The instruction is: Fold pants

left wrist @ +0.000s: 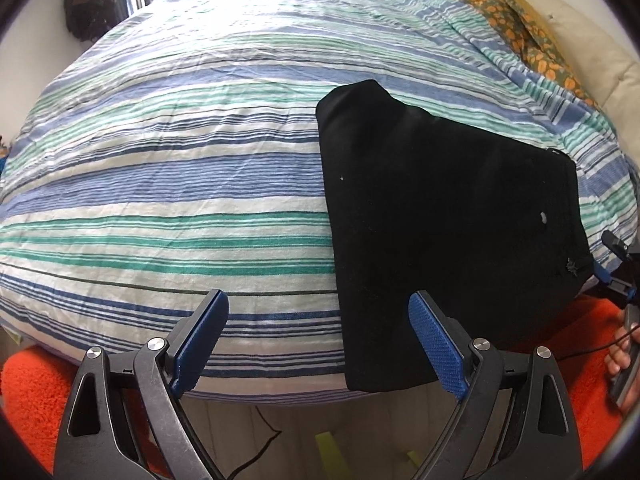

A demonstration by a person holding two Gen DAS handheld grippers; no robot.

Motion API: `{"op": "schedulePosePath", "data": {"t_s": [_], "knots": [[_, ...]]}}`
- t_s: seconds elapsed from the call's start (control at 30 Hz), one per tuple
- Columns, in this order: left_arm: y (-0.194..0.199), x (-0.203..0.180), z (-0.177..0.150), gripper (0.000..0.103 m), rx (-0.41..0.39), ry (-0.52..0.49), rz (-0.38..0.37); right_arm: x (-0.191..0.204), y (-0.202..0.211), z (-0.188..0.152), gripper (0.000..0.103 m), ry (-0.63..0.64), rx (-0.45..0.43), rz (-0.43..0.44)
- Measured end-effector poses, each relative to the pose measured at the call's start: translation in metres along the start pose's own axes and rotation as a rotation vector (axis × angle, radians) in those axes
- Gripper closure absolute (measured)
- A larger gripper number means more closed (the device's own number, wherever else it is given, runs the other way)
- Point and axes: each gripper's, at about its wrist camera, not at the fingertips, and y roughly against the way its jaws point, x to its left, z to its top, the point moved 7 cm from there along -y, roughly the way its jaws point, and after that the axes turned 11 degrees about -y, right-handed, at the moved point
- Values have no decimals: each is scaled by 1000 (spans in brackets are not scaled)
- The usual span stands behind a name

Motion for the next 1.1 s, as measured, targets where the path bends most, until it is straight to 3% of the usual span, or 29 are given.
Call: {"op": "schedulePosePath", "data": {"t_s": [0.43, 0.5, 0.7, 0.97, 1.1], "knots": [[-6, 7, -3, 10, 12, -20, 33, 5, -12, -13, 23, 69, 27, -60], [-8, 9, -2, 10, 15, -10, 6, 5, -12, -13, 23, 66, 28, -56], [-21, 21, -4, 10, 52, 106, -163, -2, -4, 11, 23, -9, 39, -6], [-24, 13, -7, 10, 61, 107, -207, 2, -18, -3, 23, 66, 101, -28], [-23, 4, -6, 10, 59, 54, -162, 14, -22, -12, 23, 150, 110, -56]]}}
